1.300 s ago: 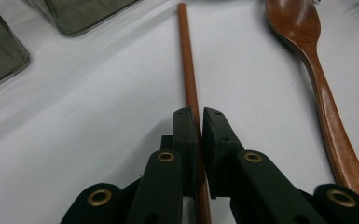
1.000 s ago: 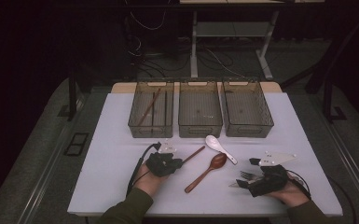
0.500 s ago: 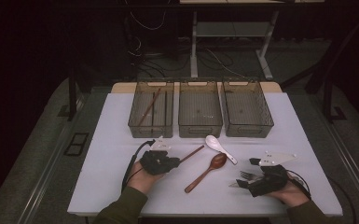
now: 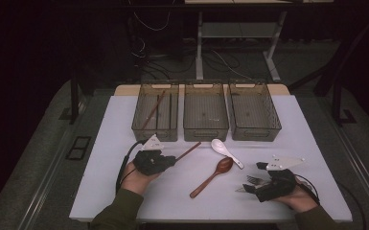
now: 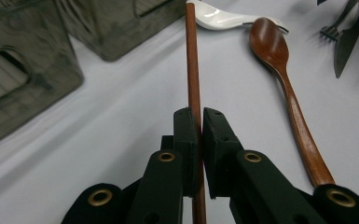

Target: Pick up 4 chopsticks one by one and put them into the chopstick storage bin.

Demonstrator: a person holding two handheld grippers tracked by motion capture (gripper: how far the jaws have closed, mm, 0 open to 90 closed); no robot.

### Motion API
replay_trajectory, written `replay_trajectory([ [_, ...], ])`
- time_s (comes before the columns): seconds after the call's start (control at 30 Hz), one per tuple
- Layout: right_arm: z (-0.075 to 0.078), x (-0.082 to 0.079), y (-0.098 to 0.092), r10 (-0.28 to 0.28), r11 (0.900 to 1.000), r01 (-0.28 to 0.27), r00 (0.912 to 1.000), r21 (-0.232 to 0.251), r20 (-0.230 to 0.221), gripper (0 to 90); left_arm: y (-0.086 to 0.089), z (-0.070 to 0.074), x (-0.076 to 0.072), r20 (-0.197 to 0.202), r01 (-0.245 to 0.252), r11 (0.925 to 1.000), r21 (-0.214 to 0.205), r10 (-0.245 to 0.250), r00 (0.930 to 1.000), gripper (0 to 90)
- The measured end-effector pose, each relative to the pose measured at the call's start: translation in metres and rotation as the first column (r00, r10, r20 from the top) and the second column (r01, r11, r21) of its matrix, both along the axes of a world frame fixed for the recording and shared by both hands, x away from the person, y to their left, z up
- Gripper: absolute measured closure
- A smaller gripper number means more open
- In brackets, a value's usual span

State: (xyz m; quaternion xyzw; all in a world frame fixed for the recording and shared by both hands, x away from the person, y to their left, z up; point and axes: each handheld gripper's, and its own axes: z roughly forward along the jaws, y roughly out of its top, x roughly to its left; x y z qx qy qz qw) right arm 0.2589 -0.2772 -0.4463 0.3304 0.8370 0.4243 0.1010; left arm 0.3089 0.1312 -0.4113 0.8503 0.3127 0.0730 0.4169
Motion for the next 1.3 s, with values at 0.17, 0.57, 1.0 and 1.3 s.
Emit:
replay_trajectory([
  [0.17,0.000,0.000,0.000,0.000,1.0000,0.000,1.0000,0.000,-0.001,2.9,0.011,0.006,0.003,0.007,-0.020,0.9996,-0.019,0.020,0.9998,83.5],
  [0.57,0.000,0.000,0.000,-0.002,1.0000,0.002,1.0000,-0.001,-0.002,2.9,0.034,0.018,0.016,0.031,-0.067,0.9972,-0.034,0.068,0.9972,83.5],
  [1.0,0.000,0.001,0.000,-0.007,1.0000,0.007,1.0000,-0.003,-0.003,2.9,0.045,0.031,0.041,0.042,-0.098,0.9939,-0.049,0.100,0.9941,83.5],
  [1.3,-0.001,0.001,0.000,-0.008,1.0000,0.008,1.0000,-0.003,-0.004,2.9,0.043,0.045,0.063,0.063,-0.114,0.9922,-0.050,0.117,0.9911,83.5],
])
